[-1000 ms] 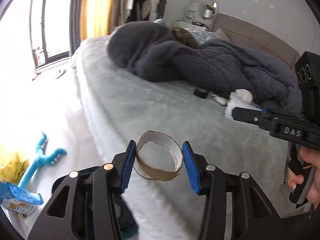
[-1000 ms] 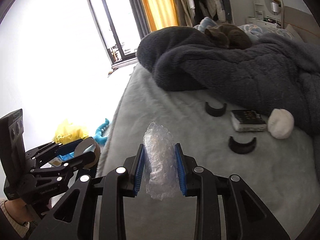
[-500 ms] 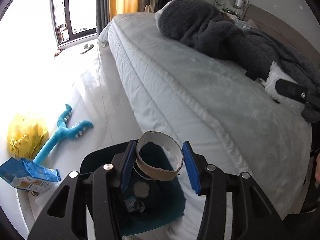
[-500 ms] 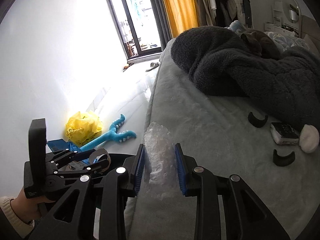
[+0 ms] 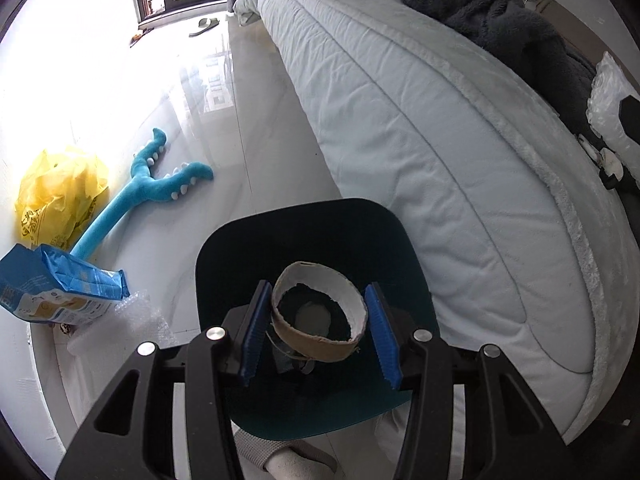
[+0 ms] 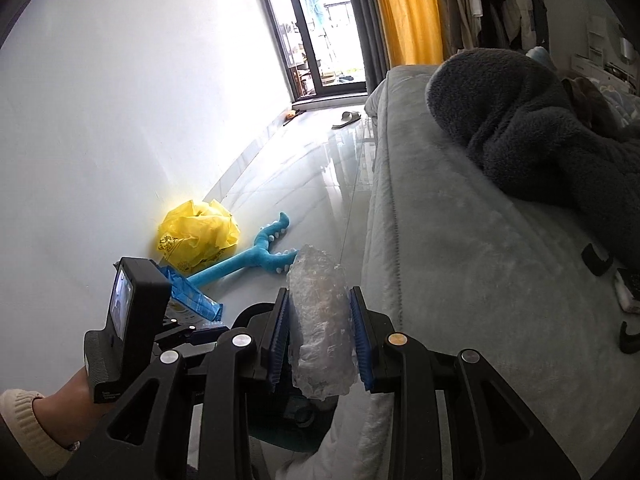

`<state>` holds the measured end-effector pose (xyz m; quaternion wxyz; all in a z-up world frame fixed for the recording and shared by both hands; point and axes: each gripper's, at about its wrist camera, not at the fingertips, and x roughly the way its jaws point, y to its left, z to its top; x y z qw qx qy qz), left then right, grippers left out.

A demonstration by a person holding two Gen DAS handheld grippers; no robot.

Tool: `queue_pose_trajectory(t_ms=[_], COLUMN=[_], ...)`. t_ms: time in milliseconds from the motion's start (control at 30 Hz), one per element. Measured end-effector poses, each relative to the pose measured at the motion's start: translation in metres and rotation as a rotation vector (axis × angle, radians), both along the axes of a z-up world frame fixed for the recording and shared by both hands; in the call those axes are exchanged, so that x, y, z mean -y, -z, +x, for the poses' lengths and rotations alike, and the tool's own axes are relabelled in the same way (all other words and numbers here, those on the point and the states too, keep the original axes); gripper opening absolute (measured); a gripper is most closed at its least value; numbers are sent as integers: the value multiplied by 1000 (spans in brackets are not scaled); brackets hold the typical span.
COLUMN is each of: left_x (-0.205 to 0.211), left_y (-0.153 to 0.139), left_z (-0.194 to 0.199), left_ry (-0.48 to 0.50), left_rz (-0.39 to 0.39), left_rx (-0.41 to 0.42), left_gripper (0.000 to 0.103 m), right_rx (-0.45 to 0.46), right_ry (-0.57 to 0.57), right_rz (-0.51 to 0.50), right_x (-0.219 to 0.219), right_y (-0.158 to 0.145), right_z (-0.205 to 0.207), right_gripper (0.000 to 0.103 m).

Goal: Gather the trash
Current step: 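Open the left tool dropping the tape core while the right tool releases the bubble wrap into the bin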

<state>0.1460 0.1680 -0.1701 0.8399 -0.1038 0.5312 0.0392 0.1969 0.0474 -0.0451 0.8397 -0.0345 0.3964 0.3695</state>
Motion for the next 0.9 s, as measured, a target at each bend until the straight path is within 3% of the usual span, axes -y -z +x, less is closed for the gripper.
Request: queue_pose_trajectory(t_ms=[167, 233, 367, 633, 900], left_x=[-12, -18, -32, -62, -91], left_y=[13, 18, 16, -10, -39], left_z=[-5, -8, -13, -27, -42], left_ry=[-10, -18, -47, -105, -177], left_rz=[-22, -42, -73, -111, -132], left_rx=[-60, -80, -73, 60, 194], left_gripper=[54, 67, 72, 80, 80], right_rx=[-14, -25, -52, -117, -227], right_ry=[-21, -29, -52, -80, -72], right_rz=[-7, -15, -16, -67, -125], right_x=[-21, -30, -45, -76, -95], right_y=[8, 14, 22, 56, 101], right_z=[-2, -3, -6, -10, -7], right_gripper=[30, 30, 30, 30, 30])
